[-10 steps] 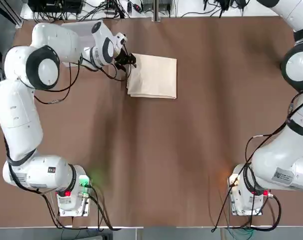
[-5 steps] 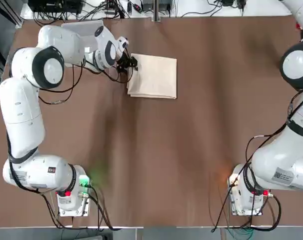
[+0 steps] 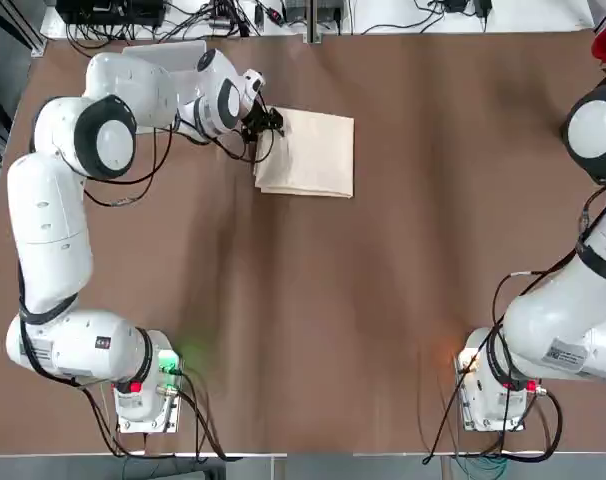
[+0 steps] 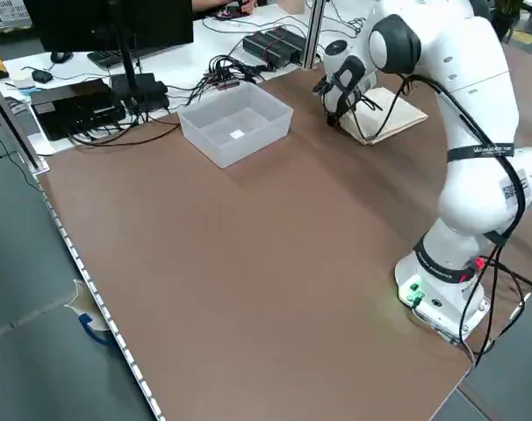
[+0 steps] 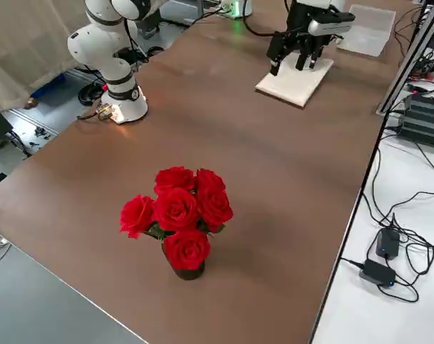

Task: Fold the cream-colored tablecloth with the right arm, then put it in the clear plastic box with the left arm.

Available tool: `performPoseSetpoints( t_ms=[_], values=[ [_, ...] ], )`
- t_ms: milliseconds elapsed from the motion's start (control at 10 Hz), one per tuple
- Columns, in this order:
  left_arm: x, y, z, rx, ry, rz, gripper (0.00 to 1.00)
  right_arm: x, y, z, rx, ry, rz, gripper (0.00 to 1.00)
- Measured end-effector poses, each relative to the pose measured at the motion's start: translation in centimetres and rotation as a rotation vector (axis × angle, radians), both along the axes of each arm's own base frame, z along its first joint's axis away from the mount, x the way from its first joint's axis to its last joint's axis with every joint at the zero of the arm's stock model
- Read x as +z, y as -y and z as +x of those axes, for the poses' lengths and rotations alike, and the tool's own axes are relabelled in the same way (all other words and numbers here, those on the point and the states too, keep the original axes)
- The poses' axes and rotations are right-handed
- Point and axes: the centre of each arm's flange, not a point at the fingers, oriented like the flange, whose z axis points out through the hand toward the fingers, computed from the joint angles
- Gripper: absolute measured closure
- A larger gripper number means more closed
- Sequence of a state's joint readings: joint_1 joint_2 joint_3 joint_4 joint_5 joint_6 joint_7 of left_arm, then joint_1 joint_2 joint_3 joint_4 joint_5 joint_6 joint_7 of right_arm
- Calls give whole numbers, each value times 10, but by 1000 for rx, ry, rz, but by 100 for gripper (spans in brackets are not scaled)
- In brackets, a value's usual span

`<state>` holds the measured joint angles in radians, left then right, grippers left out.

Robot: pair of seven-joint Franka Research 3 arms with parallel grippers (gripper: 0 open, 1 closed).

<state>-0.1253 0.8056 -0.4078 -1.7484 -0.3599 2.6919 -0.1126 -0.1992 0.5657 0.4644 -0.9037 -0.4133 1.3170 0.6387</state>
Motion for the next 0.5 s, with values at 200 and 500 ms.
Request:
performPoseSetpoints(
  t_ms=[200,500],
  values=[
    [0,1,1,2,0,-2,8,32,43,-15,23,18,67,0],
    [3,-2,6,10,8,-5,48,75,94,-42,28,58,113,0]
  ],
)
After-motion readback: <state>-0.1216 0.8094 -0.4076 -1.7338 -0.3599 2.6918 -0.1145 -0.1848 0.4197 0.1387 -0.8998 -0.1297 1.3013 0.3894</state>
